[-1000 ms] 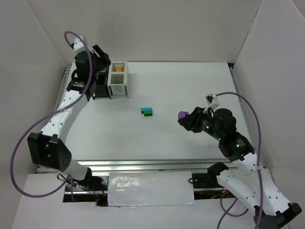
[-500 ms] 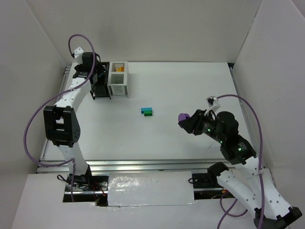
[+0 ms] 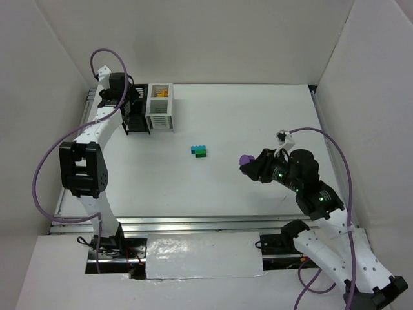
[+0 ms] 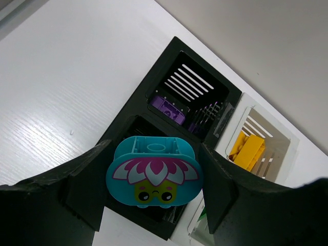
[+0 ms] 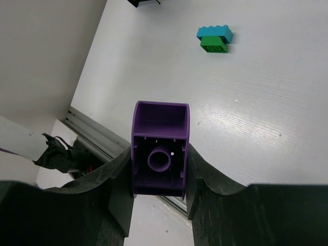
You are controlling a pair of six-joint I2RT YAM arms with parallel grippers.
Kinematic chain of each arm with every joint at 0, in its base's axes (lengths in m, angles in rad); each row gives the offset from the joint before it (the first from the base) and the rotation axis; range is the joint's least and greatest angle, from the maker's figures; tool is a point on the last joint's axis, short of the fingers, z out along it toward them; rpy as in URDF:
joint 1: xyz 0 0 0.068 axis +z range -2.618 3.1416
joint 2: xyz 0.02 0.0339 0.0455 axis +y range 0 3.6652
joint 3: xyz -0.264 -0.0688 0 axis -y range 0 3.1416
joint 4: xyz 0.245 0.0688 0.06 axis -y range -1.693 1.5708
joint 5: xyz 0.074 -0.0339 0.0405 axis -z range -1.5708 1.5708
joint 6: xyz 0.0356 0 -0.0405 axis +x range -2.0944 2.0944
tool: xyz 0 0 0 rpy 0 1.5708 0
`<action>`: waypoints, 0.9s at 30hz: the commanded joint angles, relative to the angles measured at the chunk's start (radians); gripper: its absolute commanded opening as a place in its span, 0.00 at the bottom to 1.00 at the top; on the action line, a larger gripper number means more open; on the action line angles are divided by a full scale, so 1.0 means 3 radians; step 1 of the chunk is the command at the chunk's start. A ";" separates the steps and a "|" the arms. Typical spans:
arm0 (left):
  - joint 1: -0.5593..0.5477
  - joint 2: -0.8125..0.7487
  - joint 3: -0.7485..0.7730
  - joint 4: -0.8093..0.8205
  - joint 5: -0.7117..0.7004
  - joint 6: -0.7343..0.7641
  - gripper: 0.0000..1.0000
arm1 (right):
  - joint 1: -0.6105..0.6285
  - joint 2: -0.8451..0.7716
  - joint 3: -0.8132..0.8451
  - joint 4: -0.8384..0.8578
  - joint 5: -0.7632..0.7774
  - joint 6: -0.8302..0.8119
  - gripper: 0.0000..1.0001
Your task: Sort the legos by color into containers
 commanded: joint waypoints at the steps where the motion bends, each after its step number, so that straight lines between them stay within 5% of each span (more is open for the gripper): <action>1: 0.0019 0.0064 0.0036 0.0195 0.0053 0.0037 0.30 | -0.0017 -0.0001 0.0010 0.0088 -0.0032 -0.0033 0.00; 9: 0.0019 0.0018 -0.0066 0.0241 0.0038 0.0001 0.73 | -0.0027 0.0075 -0.0010 0.0155 -0.0104 -0.0017 0.00; 17: 0.0019 -0.0007 -0.0051 0.0175 -0.0044 -0.0035 0.85 | -0.0022 0.0106 0.0015 0.0165 -0.0114 -0.0033 0.00; 21: 0.0019 -0.0002 -0.0005 0.0134 -0.0065 -0.0040 0.99 | -0.0022 0.0106 0.0015 0.0165 -0.0119 -0.0033 0.00; 27: 0.0019 -0.0089 0.0031 0.0078 -0.0055 -0.0076 1.00 | -0.0022 0.0116 0.0015 0.0175 -0.0129 -0.0028 0.00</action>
